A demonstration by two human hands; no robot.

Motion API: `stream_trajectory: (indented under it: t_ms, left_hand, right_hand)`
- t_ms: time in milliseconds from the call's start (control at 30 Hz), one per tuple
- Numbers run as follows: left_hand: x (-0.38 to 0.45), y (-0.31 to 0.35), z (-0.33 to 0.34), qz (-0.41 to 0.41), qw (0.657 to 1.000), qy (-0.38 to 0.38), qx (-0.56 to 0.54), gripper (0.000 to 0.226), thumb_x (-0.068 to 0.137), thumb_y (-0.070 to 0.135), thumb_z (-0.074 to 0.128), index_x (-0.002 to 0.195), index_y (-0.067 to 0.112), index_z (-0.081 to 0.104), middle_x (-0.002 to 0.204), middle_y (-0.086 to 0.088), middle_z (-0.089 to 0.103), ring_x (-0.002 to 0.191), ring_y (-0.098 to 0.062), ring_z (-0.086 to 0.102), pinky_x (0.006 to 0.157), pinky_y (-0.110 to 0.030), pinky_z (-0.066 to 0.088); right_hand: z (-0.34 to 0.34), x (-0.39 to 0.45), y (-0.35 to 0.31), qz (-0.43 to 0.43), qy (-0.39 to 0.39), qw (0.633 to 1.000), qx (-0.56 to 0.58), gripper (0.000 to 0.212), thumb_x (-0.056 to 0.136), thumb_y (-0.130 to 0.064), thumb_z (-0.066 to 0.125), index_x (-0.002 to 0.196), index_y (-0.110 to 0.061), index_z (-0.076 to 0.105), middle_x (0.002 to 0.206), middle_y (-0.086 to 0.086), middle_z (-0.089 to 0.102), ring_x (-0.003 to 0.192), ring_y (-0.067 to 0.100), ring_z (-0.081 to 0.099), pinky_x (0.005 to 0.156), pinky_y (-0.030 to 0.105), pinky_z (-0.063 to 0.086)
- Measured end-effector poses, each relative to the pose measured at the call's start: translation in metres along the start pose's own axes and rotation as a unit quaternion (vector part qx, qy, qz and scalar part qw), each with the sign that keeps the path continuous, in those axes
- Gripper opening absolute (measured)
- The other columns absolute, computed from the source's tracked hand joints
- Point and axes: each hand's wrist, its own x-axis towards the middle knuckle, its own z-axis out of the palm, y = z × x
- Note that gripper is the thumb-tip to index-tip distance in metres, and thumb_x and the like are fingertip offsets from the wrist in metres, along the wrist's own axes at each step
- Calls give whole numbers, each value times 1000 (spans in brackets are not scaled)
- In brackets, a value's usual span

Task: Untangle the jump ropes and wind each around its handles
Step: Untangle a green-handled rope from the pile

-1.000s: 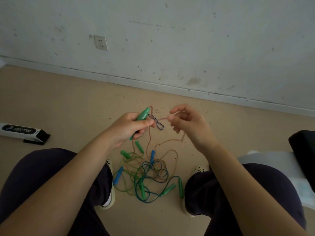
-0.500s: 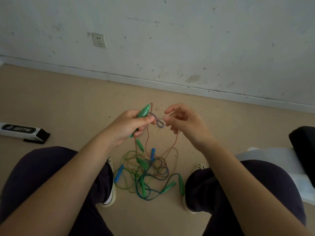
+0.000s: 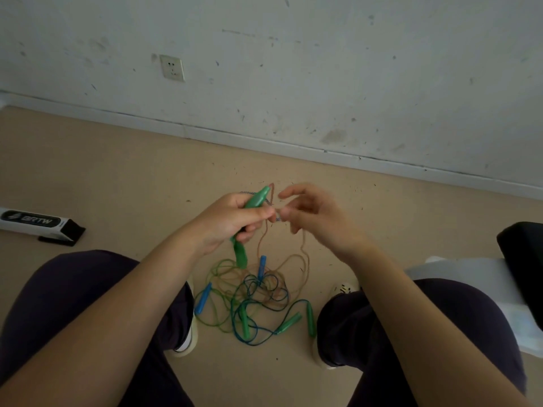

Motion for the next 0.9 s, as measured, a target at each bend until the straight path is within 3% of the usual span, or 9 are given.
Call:
stream_trajectory:
  t_ms: [100,167,300,367,500,667,767,900]
  left_hand:
    - [1,0,1,-1,1000,-15,3,19,96,22,60,93,5,66,54,3,44,45,-13,42,55,-26,44]
    - [1,1,-4,-2,1000,-17,-6,18,94,25,61,93,8,68,56,2,49,48,-14,47,60,-26,50]
    - [0,1,-8,-9,999,-44,-24,24,84,32,67,94,10,69,69,-2,60,55,-15,54,61,-28,50]
    - [-1,-1,-7,-10,998,-60,-23,27,83,33,67,95,8,67,71,-3,59,54,-14,51,55,-27,46]
    - [-2,1,0,-17,996,-85,-21,26,84,32,66,95,9,65,70,-3,58,53,-15,50,51,-26,44]
    - [-1,-4,2,-38,995,-94,-23,31,83,16,77,106,2,62,69,-2,60,57,-17,54,50,-27,45]
    - [-1,-3,1,-41,995,-86,-24,32,88,4,70,118,1,58,75,-5,64,59,-17,58,53,-27,48]
    - [-3,0,-1,-55,993,-102,-17,40,87,11,71,124,11,56,85,-12,72,61,-24,65,54,-30,52]
  right_hand:
    - [6,1,4,-7,-13,999,-43,10,91,-7,65,94,-17,64,80,3,65,67,9,56,63,25,47]
    - [-1,3,4,-8,57,997,-55,9,94,-7,60,92,-16,63,76,-1,60,65,7,53,64,25,47]
    - [-16,4,4,8,196,980,36,7,97,-7,53,96,-8,60,74,4,58,65,13,57,76,37,51]
    - [-17,5,7,12,173,983,64,6,95,-15,57,97,-11,61,86,7,63,78,19,63,84,39,53]
    - [-5,5,9,-29,55,997,55,26,87,-29,66,110,-18,63,111,3,68,108,17,65,96,33,51]
    - [5,3,8,-64,-16,997,40,9,91,-3,64,100,-6,63,80,2,68,72,14,64,68,24,52]
    - [4,3,7,-47,-13,999,21,5,91,-6,66,95,-8,64,71,1,62,60,7,56,54,22,46]
    - [4,3,7,-24,-19,999,-19,7,90,-13,69,96,-8,67,60,1,52,51,6,45,48,17,36]
